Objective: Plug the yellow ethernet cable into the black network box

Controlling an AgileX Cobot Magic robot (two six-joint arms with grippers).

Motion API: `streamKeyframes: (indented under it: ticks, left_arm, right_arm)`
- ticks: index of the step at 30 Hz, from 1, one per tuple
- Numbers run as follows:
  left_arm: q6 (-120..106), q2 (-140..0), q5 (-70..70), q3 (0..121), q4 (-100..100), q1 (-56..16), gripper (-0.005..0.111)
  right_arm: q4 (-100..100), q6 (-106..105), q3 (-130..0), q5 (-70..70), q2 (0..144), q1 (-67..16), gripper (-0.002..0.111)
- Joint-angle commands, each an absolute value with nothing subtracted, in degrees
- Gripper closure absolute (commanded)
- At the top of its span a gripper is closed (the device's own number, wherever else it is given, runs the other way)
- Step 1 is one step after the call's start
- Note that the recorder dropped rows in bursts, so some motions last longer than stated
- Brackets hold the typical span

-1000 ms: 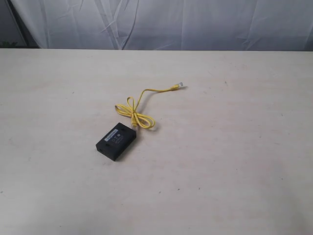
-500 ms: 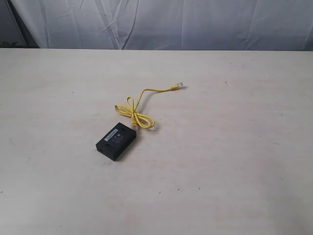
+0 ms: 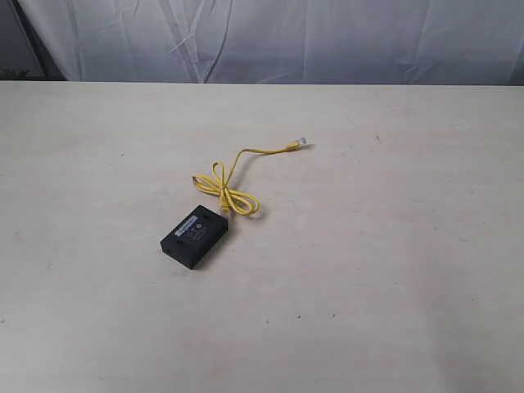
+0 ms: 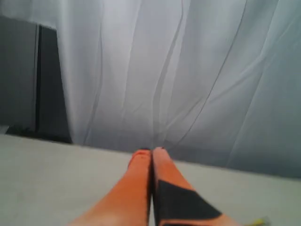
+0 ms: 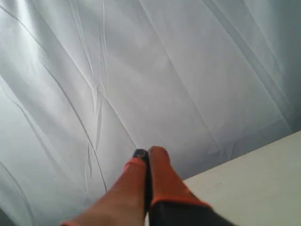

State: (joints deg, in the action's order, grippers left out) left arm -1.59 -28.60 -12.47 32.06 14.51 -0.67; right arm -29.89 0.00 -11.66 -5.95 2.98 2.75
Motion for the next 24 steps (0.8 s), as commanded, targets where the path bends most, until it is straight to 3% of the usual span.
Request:
streamKeyframes:
  ticks: [1,15,24]
  left_arm:
    - [-10.4,-40.9,-20.7,37.5,13.7,-1.2,0.107]
    - [-30.9,-70.4,-31.4,49.5,29.9,-3.6,0.107]
    - [-47.8,-85.1,-35.8,53.0,47.0,-3.6,0.107]
  right_arm:
    - [-23.8,-0.7,-16.0,-11.6,8.0,2.6,0.109]
    - [-22.6,-16.1,-31.9,-28.1,31.5,2.0,0.109]
    - [-23.9,-21.7,-42.5,-36.4,48.3,-3.8,0.109]
